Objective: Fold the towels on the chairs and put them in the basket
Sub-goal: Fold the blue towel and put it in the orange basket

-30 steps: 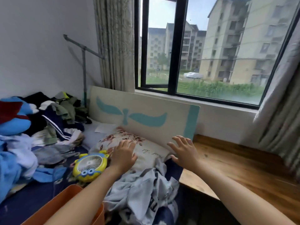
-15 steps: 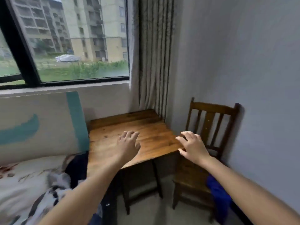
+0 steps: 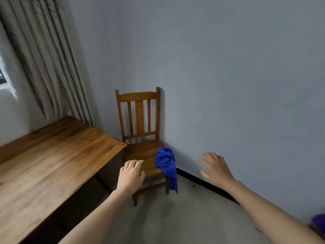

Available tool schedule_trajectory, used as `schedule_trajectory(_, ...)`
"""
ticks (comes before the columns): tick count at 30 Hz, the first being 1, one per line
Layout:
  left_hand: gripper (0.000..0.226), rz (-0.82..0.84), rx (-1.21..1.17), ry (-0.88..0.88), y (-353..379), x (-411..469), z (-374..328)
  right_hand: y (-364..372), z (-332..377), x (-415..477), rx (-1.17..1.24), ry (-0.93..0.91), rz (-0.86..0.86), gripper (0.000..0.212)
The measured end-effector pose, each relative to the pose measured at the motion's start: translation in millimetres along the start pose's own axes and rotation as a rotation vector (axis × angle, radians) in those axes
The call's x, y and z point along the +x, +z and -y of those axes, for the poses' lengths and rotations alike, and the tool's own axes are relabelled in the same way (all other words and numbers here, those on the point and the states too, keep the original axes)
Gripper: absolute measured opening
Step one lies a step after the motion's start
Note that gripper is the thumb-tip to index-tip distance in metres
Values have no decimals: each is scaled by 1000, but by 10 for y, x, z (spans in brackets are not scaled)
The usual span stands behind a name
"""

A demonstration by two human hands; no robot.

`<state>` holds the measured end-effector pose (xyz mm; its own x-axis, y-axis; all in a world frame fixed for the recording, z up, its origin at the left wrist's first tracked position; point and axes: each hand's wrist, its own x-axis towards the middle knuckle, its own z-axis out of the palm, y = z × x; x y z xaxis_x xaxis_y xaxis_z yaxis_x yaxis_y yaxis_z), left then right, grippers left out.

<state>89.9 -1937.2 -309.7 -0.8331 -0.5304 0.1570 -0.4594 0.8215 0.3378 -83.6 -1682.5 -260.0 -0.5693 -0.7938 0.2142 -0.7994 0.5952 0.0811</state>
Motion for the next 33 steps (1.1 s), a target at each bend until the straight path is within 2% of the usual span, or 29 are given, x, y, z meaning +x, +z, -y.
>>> schedule_trajectory(4,47,55,-51,57,230,78,-318,75,-262,-222,4,47,51,43)
schedule_trajectory(9,47,-9,-68,89,413,495,-860,-22,-776,-116,-71,0,-24,45)
schedule_trajectory(12,46,-29,-87,61,596,721,-1195,71,-1168,10,7,22,-3,40)
schedule_trajectory(19,47,86,19,26,1304,856,-1754,411,-1945,102,36,-78,58,41)
schedule_trajectory(26,45,134,45,-84,1529,1061,-1787,787,-2311,464,33,-129,184,44)
schedule_trajectory(30,43,138,65,-164,1660,1292,-1575,1050,-2281,890,21,-260,186,48)
schedule_trajectory(33,43,151,49,-249,1858,1523,-1391,1269,-2360,1328,-21,-294,194,53)
